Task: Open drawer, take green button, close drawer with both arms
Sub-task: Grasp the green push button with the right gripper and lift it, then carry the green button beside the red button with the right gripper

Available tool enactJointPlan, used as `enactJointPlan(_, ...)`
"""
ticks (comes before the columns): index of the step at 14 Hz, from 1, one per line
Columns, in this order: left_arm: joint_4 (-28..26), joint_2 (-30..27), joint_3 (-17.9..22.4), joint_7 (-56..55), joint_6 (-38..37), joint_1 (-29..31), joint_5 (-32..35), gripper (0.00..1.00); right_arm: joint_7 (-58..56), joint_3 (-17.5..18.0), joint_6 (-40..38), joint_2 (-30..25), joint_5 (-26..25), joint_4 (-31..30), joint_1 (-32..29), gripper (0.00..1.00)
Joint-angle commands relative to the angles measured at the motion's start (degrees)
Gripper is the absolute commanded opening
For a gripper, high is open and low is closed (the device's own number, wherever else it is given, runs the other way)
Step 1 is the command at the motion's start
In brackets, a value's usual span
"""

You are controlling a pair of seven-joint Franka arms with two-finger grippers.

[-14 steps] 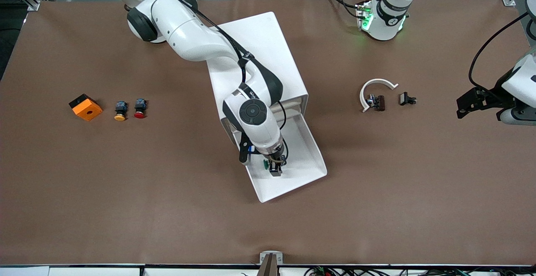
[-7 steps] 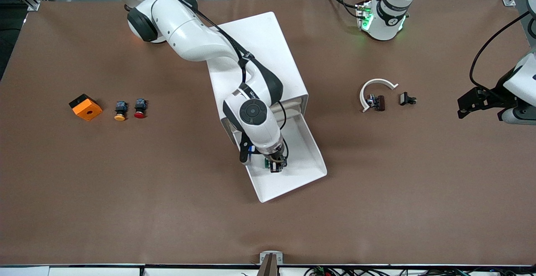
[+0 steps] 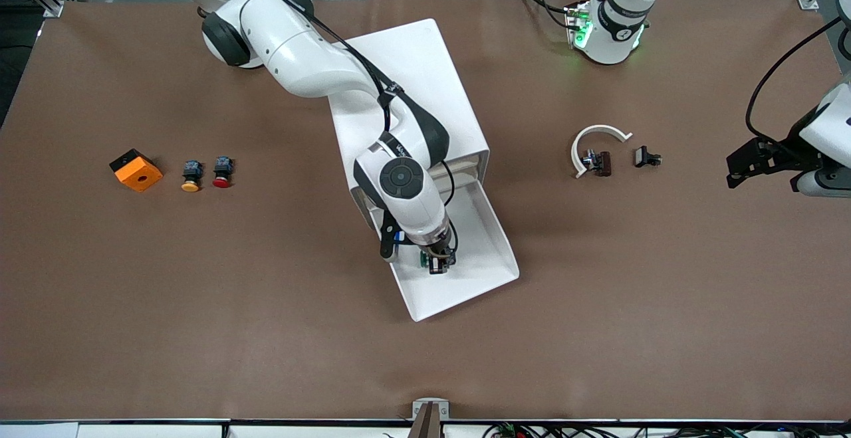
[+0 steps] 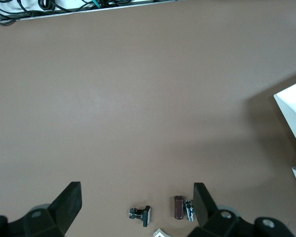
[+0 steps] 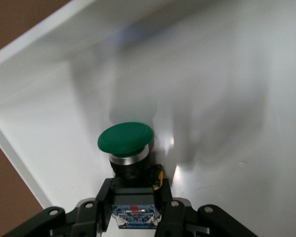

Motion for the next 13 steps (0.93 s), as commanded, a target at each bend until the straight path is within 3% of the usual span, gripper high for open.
enactJointPlan(1, 0.1, -0.5, 0.5, -0.4, 0.1, -0.5, -0.1, 1.0, 0.2, 1.6, -1.8, -0.4, 0.9, 2.4, -1.8, 0.0)
enactJointPlan(8, 0.0, -0.4, 0.5, -0.4, 0.1, -0.3, -0.2, 1.0, 4.1, 3.3, -5.9, -5.5, 5.6, 4.8, -6.2, 0.0)
enactJointPlan(11, 0.0, -0.4, 0.5, -0.4, 0.1, -0.3, -0.2, 1.0, 3.4, 6.4, -13.6, -10.5, 6.5, 4.9, -9.5, 0.0)
enactJointPlan(13, 0.0, -0.4, 0.5, -0.4, 0.1, -0.3, -0.2, 1.0, -3.0, 9.1, -18.8, -13.4, 6.5, 4.8, -12.2, 0.0)
